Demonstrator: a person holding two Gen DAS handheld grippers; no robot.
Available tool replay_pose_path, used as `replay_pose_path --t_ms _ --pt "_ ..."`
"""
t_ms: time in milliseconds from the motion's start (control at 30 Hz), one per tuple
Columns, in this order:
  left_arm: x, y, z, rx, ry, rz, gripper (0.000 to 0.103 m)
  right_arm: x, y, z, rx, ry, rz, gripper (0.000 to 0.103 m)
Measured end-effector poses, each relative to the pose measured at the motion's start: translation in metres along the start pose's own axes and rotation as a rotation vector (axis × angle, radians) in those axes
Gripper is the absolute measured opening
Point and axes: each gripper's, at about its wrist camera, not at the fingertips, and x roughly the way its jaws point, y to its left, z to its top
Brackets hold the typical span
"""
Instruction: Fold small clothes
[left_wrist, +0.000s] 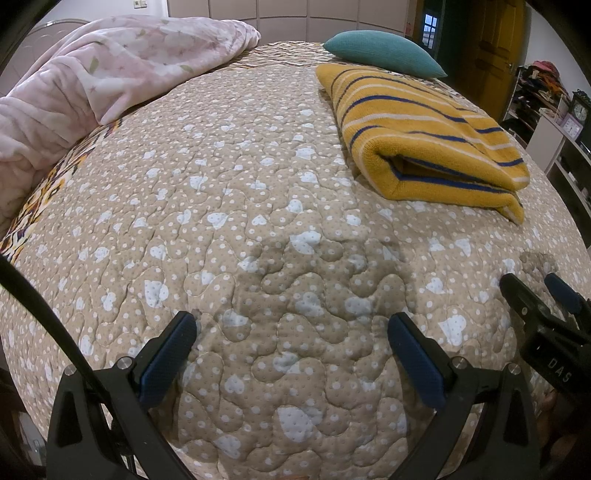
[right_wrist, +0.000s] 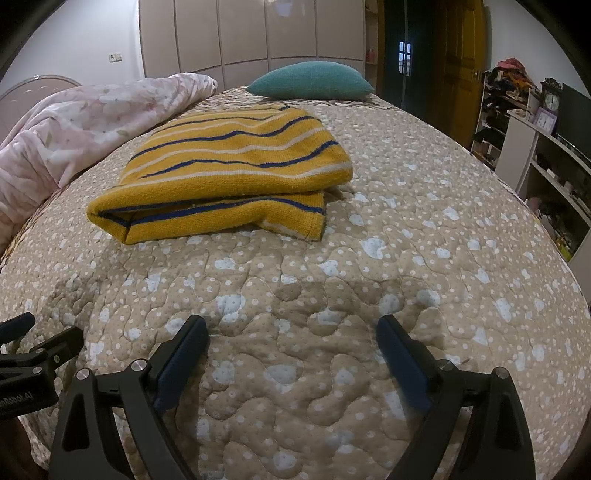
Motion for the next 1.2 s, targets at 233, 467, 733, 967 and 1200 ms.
replay_pose_path --t_ms 233,467,733,967,1200 --pt "-0.0002 -0.0003 -0.0001 0.0 0.0 0.0 0.103 0.0 0.0001 -0.0002 -0.002 -0.003 -0.001 0.095" --pt "-0.0004 -0.0005 -0.0001 -0.001 0.0 0.0 0.103 -0.0006 0.0004 -0.002 -0.006 -0.019 -0.002 0.096" --pt "-0.0008 0.0 -0.0006 0.001 -0.006 0.004 0.103 -0.0007 0.0009 -0.0038 -0.007 -0.026 -0.003 0.096" --pt "-0.0016 -0.0005 -0.0017 0.001 -0.016 0.006 0.103 -0.0007 0.0016 -0.005 -0.009 -0.033 -0.006 0.096" --pt "-0.002 -0.001 -0.0024 0.001 -0.021 0.007 0.103 -0.0008 0.0024 -0.0068 -0.012 -0.038 -0.009 0.097"
